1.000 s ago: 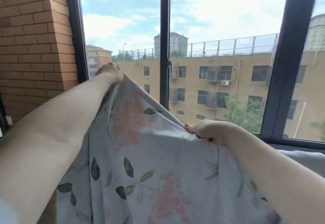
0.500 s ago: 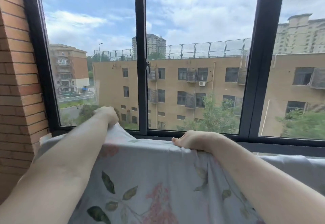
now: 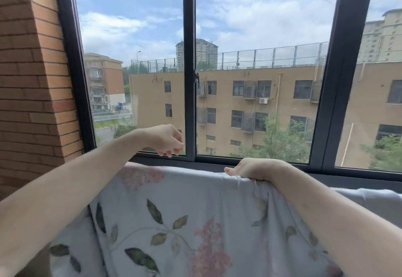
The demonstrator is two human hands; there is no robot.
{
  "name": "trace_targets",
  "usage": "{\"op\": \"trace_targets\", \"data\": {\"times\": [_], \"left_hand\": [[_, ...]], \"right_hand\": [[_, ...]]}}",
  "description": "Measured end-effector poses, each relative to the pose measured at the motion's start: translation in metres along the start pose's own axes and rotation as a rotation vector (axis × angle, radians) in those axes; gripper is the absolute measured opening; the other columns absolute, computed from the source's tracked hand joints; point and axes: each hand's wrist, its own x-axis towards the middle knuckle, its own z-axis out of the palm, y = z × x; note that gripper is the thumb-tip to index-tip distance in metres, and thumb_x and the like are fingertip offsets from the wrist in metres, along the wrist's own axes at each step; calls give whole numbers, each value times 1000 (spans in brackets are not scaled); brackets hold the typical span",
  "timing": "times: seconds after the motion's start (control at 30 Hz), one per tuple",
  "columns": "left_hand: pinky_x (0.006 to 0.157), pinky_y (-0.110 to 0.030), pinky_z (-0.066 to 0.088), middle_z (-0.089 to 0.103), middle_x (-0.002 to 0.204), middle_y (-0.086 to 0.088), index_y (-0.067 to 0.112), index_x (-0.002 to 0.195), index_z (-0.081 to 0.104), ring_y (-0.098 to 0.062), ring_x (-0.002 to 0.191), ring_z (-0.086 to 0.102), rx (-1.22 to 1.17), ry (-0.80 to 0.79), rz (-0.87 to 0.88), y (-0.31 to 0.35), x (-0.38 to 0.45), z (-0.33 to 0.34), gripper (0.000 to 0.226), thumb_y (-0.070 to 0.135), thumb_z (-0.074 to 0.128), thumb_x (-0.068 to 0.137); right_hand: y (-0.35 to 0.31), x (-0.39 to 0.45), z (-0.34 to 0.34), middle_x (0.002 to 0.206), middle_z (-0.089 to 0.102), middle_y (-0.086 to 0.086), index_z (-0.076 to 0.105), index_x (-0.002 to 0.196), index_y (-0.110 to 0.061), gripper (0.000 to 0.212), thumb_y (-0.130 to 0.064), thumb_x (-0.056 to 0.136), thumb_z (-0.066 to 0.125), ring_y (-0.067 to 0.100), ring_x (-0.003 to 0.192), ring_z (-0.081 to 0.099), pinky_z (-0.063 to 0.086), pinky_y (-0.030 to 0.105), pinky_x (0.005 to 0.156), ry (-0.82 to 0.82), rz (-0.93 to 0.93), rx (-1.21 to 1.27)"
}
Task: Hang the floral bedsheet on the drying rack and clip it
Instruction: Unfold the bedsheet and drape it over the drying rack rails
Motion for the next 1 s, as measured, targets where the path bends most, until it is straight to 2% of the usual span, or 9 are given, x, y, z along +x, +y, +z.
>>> {"op": "trace_targets", "data": {"times": [0.13,0.2,0.3,0.43,0.63,0.73,0.87,0.93,1.0], "left_hand": [[67,-30,57,73,75,10,18,86,72,-10,67,68,31,-35,16,-7,-75,15,52,60,47,103],[61,-31,59,71,65,15,21,76,69,-11,58,68,12,19,-39,-15,-101,25,64,73,39,98],[67,-35,62,73,70,19,23,68,69,-15,58,73,40,130,-85,-26,-117,28,76,86,31,89],[59,-37,63,77,77,1,21,77,70,-25,62,75,9,24,-196,-24,-113,18,79,93,37,81],[90,-44,62,81,95,3,25,104,79,-20,84,78,-4,-115,-240,-18,-90,17,86,94,33,80],[84,-41,63,80,101,-1,28,112,76,-25,87,78,19,-136,-283,-16,-77,19,83,93,39,75],[70,-38,59,78,103,-10,24,100,73,-26,78,74,35,-219,-266,-6,-75,19,47,59,46,88],[61,-32,49,74,109,-19,22,90,66,-26,73,64,44,-272,-256,-4,-78,17,33,47,45,84],[50,-24,38,72,94,-19,21,89,63,-25,56,55,44,-301,-274,-4,-81,17,27,41,45,85]], "right_hand": [[-1,2,2,126,68,-1,68,129,-19,61,-66,98,46,18,108,63,48,32,102,40,-32,16],[-3,3,2,105,72,1,74,117,-16,57,-65,97,50,17,89,64,52,28,83,115,-62,32],[-13,-3,-3,76,67,2,77,100,-9,54,-56,101,51,18,67,60,44,27,60,259,-131,92],[-35,-2,-35,83,71,1,77,86,-16,50,-54,103,49,22,79,66,56,35,76,507,-245,125],[-55,26,-63,90,70,6,76,92,-21,45,-54,103,48,27,79,64,50,35,75,723,-222,-109],[-48,48,-39,98,71,7,75,97,-18,39,-50,103,52,28,84,65,48,33,73,590,-115,-206],[-43,58,-9,107,68,3,67,100,-14,21,-34,98,62,26,88,59,48,31,76,135,-14,-415],[-45,50,-10,107,61,3,60,102,-16,14,-29,97,61,25,87,57,47,32,76,-3,25,-402],[-46,48,-11,109,66,5,64,103,-9,23,-31,97,64,24,80,63,55,31,71,-49,-9,-266]]}}
